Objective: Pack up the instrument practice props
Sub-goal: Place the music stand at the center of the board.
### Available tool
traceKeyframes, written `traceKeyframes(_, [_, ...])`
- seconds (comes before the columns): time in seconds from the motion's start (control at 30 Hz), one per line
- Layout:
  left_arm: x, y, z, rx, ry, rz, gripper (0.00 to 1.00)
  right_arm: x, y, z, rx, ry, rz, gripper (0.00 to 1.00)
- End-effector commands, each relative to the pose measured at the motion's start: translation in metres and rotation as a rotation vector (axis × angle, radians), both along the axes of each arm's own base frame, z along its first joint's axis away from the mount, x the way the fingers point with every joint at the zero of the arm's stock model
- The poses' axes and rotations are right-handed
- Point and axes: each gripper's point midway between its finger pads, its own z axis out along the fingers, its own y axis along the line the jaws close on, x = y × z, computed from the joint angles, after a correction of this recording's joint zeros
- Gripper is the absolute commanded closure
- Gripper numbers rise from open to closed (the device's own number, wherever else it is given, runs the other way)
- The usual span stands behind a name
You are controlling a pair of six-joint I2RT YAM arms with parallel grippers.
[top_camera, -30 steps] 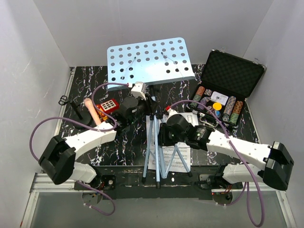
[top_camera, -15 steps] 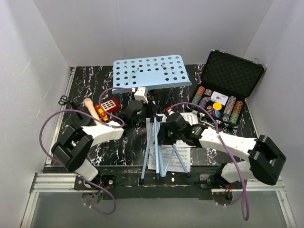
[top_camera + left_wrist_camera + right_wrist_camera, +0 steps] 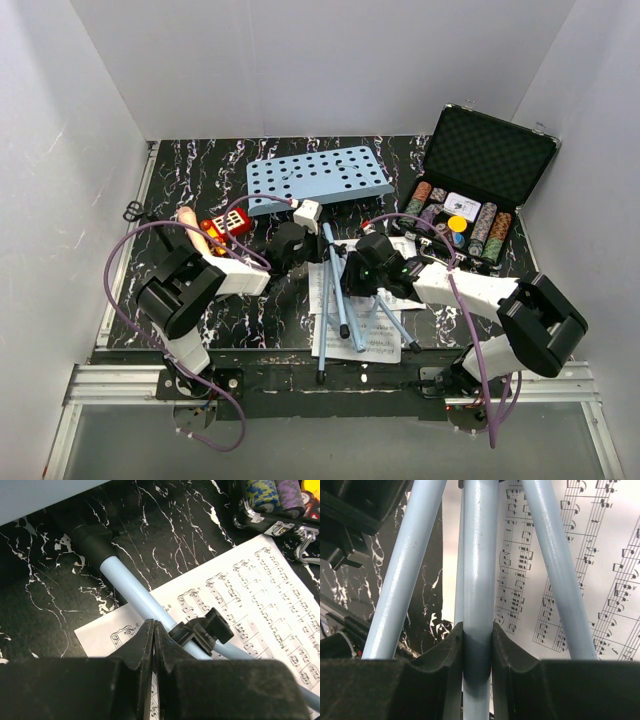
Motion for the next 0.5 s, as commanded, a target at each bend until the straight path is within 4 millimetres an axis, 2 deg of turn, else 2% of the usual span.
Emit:
traceKeyframes(0.0, [-0.007, -0.009, -0.004, -0.001, -0.009, -0.066, 1.0, 0.032, 0.031, 0.056, 0.172, -0.195, 0.007, 0.99])
traceKeyframes(0.23, [-0.009, -0.014, 0.0, -0.025, -0.009, -0.09, 1.0, 0.03, 0.036, 0.062, 0.197, -0.201, 0.026, 0.99])
traceKeyframes(0.4, [-0.01, -0.01, 0.011, -0.054, -0.016, -0.066, 1.0, 0.026, 0.055, 0.072, 0.257, -0.174, 0.017, 0.99])
traceKeyframes(0.47, [-0.007, 0.001, 0.016, -0.048, -0.032, -0.013, 1.0, 0.025, 0.063, 0.073, 0.269, -0.167, 0.023, 0.99])
